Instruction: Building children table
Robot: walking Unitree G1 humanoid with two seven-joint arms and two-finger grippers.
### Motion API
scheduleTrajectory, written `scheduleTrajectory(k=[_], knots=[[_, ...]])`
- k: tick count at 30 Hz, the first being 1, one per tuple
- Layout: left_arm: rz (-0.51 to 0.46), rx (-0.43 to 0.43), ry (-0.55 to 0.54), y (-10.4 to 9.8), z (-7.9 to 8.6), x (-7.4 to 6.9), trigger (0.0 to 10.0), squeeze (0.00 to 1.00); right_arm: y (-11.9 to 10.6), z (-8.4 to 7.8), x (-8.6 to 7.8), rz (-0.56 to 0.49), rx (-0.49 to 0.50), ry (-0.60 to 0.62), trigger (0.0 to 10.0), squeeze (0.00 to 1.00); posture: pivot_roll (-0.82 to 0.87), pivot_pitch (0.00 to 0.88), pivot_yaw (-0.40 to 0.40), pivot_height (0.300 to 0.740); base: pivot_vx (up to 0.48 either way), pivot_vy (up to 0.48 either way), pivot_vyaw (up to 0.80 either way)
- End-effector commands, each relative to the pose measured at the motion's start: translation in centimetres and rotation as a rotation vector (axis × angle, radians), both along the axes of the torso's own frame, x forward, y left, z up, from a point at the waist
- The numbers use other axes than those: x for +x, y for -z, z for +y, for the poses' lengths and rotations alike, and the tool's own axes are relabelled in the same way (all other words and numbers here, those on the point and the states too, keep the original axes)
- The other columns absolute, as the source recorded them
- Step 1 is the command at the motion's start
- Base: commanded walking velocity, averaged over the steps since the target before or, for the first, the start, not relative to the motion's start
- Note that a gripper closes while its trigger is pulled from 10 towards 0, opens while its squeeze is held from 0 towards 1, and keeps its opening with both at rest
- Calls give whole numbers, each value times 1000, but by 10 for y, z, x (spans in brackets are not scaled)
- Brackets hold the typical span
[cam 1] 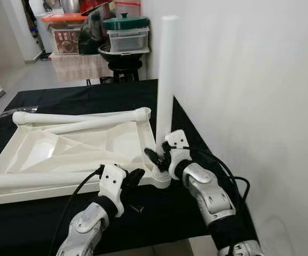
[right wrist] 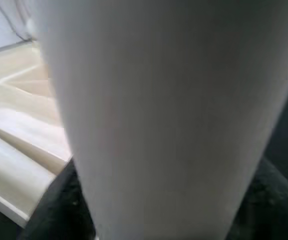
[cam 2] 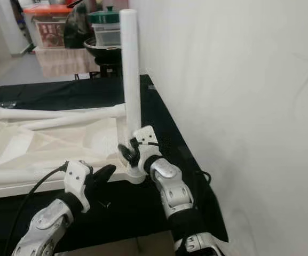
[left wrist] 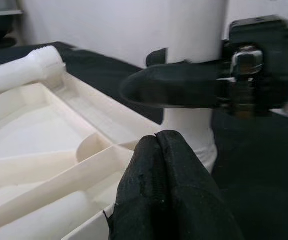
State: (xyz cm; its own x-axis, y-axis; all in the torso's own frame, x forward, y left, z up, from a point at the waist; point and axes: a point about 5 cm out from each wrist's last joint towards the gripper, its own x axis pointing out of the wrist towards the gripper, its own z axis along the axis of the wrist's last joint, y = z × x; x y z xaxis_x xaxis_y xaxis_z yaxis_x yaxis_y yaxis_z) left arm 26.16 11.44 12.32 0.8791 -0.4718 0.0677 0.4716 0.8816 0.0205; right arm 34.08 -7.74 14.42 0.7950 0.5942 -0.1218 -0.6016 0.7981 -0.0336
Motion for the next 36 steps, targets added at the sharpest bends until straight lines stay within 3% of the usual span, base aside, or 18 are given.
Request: scheduleTrajectory(k=[1, 4, 5, 8, 10, 13, 16, 17, 18, 19, 25, 29, 31, 32, 33, 34, 35, 36], knots=[[15, 2, -4, 1, 1, 0, 10000, 0, -21, 8, 2, -58, 22, -178, 10000, 976, 11, 0, -34, 740, 0, 0, 0], [16, 1, -3, 1, 0, 1, 10000, 0, -31, 9, 0, -95, 10, -288, 10000, 976, 10, 0, -35, 740, 0, 0, 0], [16, 2, -3, 1, 0, 1, 10000, 0, -36, 7, 0, -114, -2, -359, 10000, 0, 11, 0, -34, 740, 0, 0, 0], [17, 5, -3, 1, -1, 2, 10000, 0, -41, 2, 2, -127, -20, -487, 10000, 0, 15, 0, -40, 740, 0, 0, 0], [17, 5, -3, 1, -1, 2, 10000, 0, -41, 2, 2, -127, -20, -487, 10000, 0, 15, 0, -40, 740, 0, 0, 0], [18, 13, -5, 1, -3, 2, 10000, 0, -43, -8, 4, -65, -40, -683, 10000, 0, 32, 0, -42, 740, 0, 0, 0], [19, 14, -5, 1, -3, 2, 10000, 0, -42, -11, 6, -37, -32, -719, 10000, 0, 32, 0, -42, 740, 0, 0, 0], [19, 16, -5, 1, -3, 2, 10000, 0, -40, -15, 7, -6, -28, -735, 2353, 0, 40, 0, -41, 740, 0, 0, 0], [19, 16, -5, 1, -3, 2, 10000, 0, -40, -15, 7, -6, -28, -735, 2353, 0, 40, 0, -41, 740, 0, 0, 0], [19, 18, -5, 1, -3, 2, 10000, 0, -37, -19, 9, 22, -23, -737, 0, 0, 46, 0, -40, 740, 0, 0, 0], [18, 22, -5, 1, -3, 1, 10000, 0, -31, -37, 16, 52, 14, -652, 0, 0, 46, 0, -41, 740, 0, 0, 0], [-11, 13, 27, -4, -6, -3, 10000, 0, -21, -45, 19, 42, -17, -518, 0, 0, 41, 0, -42, 740, 0, 0, 0], [-37, -5, 95, -8, -10, -10, 10000, 0, -2, -49, 22, 86, -94, -326, 0, 0, 39, 0, -45, 740, 0, 0, 0], [-37, -5, 95, -8, -10, -10, 10000, 0, -2, -49, 22, 86, -94, -326, 0, 0, 39, 0, -45, 740, 0, 0, 0], [-41, -9, 124, -9, -12, -14, 10000, 0, 8, -49, 21, 118, -129, -227, 0, 0, 37, 0, -46, 740, 0, 0, 0], [-43, -12, 155, -11, -13, -19, 10000, 0, 22, -44, 15, 173, -85, 4, 0, 0, 39, 0, -43, 740, 0, 0, 0], [-43, -12, 155, -11, -13, -19, 10000, 0, 22, -44, 15, 173, -85, 4, 0, 0, 39, 0, -43, 740, 0, 0, 0], [-43, -13, 171, -12, -14, -22, 10000, 0, 30, -43, 9, 222, -53, 164, 0, 0, 40, 0, -41, 740, 0, 0, 0]])
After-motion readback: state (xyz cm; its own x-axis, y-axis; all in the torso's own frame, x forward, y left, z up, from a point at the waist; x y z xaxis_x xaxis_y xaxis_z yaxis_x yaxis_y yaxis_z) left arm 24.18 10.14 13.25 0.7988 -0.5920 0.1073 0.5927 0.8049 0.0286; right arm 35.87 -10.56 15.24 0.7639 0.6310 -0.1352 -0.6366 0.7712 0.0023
